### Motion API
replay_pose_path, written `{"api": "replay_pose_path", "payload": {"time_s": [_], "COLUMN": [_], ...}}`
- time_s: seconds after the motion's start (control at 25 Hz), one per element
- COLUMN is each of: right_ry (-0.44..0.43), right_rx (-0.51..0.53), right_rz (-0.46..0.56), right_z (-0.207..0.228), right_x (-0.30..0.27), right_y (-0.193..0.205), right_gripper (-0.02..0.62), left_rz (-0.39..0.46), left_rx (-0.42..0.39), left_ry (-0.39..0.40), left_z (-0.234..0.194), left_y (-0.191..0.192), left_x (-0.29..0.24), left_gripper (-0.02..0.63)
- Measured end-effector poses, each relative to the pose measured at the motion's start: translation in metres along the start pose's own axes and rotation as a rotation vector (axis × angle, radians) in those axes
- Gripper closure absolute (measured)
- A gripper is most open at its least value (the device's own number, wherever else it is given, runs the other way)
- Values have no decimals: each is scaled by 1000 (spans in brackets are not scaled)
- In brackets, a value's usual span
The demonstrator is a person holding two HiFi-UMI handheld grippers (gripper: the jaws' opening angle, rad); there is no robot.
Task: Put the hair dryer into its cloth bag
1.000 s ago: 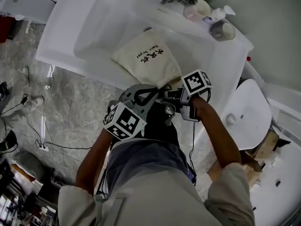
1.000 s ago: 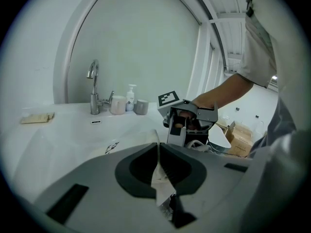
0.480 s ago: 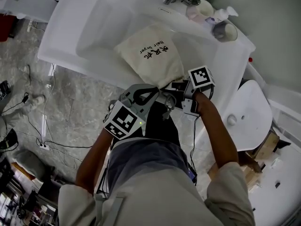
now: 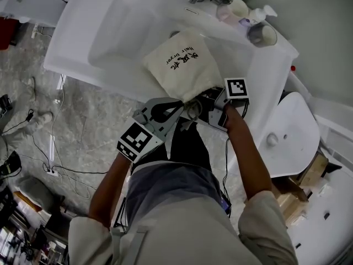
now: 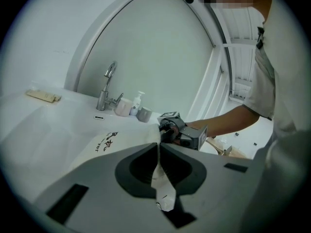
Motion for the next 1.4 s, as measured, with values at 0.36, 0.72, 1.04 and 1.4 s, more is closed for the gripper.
{"api": "replay_pose_path", "payload": {"time_s": [0.36, 0.72, 1.04, 1.4], "right_ry": [-100, -60, -40, -86], "right_rx": [-111, -43, -142, -343], "right_rz": [105, 162, 285, 424], "right_z": [0, 4, 25, 39], "right_x": [4, 6, 10, 23], "right_y": [-4, -15, -22, -19], "right_gripper": [419, 419, 416, 386], "left_rz": [-18, -23, -41, -31], "left_rx": [15, 9, 87, 135], "left_ry": [12, 26, -39, -76], "left_z": [13, 29, 17, 14], "left_y": [11, 14, 20, 17], "left_x": [2, -2, -15, -28], "left_gripper": [583, 586, 584, 584]}}
Point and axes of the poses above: the fingertips, and each gripper's own axes: x backward along the fingers, z to its right, y out of its underside, the point moved 3 cm from there along x, backward along the fingers, and after that the axes turned 1 degree about -z, right-handed, at the moved point
